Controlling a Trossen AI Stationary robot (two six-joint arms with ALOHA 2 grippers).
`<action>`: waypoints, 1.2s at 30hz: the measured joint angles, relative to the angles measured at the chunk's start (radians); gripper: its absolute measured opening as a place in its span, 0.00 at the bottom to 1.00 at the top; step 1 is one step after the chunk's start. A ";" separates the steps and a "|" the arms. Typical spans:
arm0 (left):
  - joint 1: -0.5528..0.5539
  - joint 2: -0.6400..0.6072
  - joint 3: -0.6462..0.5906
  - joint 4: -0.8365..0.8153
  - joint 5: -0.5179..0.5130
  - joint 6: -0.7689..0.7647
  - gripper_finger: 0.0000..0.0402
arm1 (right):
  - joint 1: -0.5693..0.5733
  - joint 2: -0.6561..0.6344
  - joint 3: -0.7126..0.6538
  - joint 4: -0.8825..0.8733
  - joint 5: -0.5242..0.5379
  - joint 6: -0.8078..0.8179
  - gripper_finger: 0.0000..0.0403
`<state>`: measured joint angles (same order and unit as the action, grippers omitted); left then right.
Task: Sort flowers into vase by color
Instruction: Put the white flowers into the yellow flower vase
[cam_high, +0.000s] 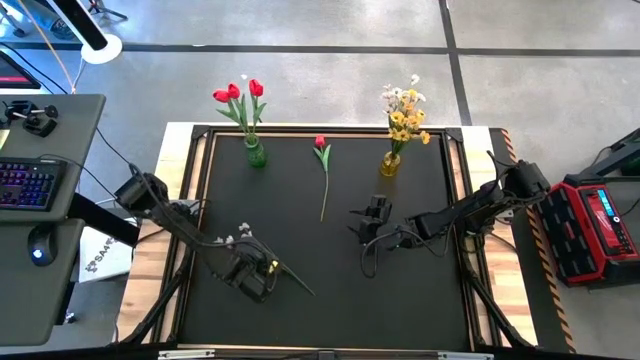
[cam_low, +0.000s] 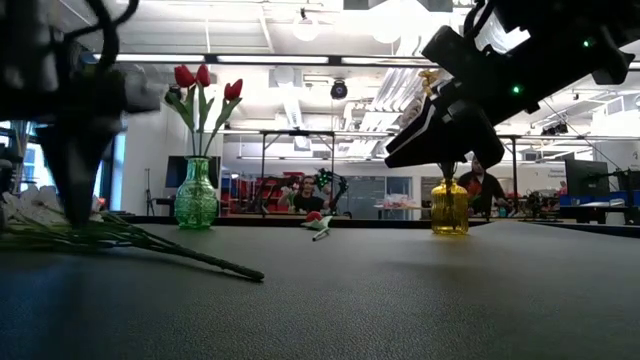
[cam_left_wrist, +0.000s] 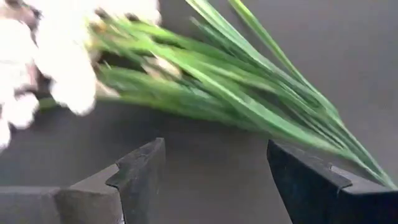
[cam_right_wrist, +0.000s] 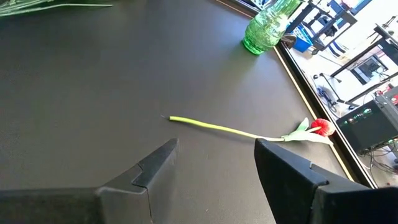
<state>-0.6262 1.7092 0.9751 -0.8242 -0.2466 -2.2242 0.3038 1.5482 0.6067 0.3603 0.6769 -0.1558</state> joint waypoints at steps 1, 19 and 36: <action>0.002 0.000 -0.014 0.001 -0.003 0.000 0.67 | 0.000 0.000 0.000 0.000 0.000 -0.001 0.49; 0.229 -0.059 -0.067 -0.200 -0.328 0.811 0.67 | 0.000 0.000 0.001 0.041 -0.088 -0.002 0.49; 0.378 -0.090 -0.066 0.192 -0.260 0.531 0.67 | 0.022 0.000 0.001 0.043 -0.084 0.015 0.49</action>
<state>-0.2478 1.6188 0.9089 -0.6326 -0.5066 -1.6933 0.3254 1.5482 0.6075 0.4028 0.5926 -0.1409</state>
